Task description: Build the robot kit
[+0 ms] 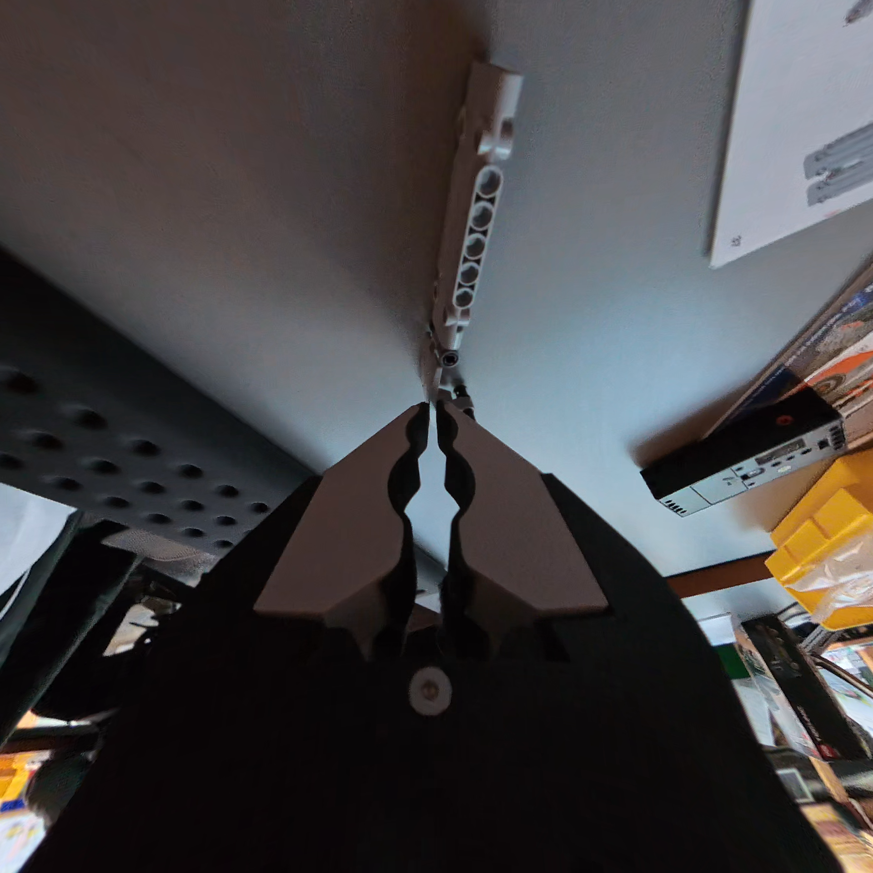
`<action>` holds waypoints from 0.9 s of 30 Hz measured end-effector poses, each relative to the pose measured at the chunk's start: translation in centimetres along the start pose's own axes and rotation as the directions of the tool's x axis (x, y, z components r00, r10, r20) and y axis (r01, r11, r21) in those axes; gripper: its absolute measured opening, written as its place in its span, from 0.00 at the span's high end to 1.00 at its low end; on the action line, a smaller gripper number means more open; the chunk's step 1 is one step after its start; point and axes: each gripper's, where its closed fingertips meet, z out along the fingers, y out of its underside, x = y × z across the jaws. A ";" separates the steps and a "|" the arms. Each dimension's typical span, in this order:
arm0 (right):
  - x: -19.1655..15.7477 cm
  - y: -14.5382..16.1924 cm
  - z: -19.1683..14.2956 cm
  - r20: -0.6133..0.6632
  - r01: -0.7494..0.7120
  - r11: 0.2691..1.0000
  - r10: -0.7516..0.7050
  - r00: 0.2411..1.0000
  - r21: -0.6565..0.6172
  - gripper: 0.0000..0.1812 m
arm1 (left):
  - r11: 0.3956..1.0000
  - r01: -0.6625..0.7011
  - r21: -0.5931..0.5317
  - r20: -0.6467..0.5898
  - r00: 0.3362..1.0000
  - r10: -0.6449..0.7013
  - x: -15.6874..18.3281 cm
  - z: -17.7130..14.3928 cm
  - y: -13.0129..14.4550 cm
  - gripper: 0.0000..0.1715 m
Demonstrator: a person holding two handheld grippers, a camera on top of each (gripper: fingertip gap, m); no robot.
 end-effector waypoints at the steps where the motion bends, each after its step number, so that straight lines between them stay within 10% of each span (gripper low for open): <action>1: -0.3 -0.1 0.2 0.010 0.023 1.000 -0.023 1.000 -0.011 0.99 | 1.000 0.002 0.003 0.002 1.000 -0.002 -0.1 -0.1 0.0 0.97; 7: -0.1 -1.0 -0.3 -0.003 0.064 0.992 -0.064 0.998 0.109 0.90 | 1.000 0.011 0.011 0.006 1.000 -0.011 -0.4 -0.4 -0.2 0.97; 10: 0.0 -2.7 -2.2 0.029 0.036 0.925 -0.051 0.998 0.379 0.84 | 1.000 0.011 0.016 0.004 1.000 -0.011 -0.3 -0.5 -0.3 0.97; 13: -0.1 -5.6 -7.2 0.134 -0.066 0.610 -0.066 0.989 0.790 0.82 | 1.000 0.006 0.020 0.002 1.000 -0.006 -0.2 -0.6 -0.4 0.97; 16: -0.2 -6.1 -10.4 0.247 -0.209 0.277 -0.113 0.962 0.938 0.85 | 1.000 0.008 0.019 0.007 1.000 -0.008 -0.4 -0.5 -0.3 0.97; 21: -0.2 -5.2 -2.4 0.156 -0.108 0.631 -0.022 0.987 0.768 0.78 | 1.000 0.019 0.017 0.021 1.000 -0.020 -1.0 -0.4 -0.2 0.97; 27: 0.1 -4.4 -0.2 0.156 -0.108 0.804 0.019 0.988 0.585 0.80 | 1.000 0.009 0.013 0.035 0.999 -0.010 -1.2 -0.3 -0.2 0.97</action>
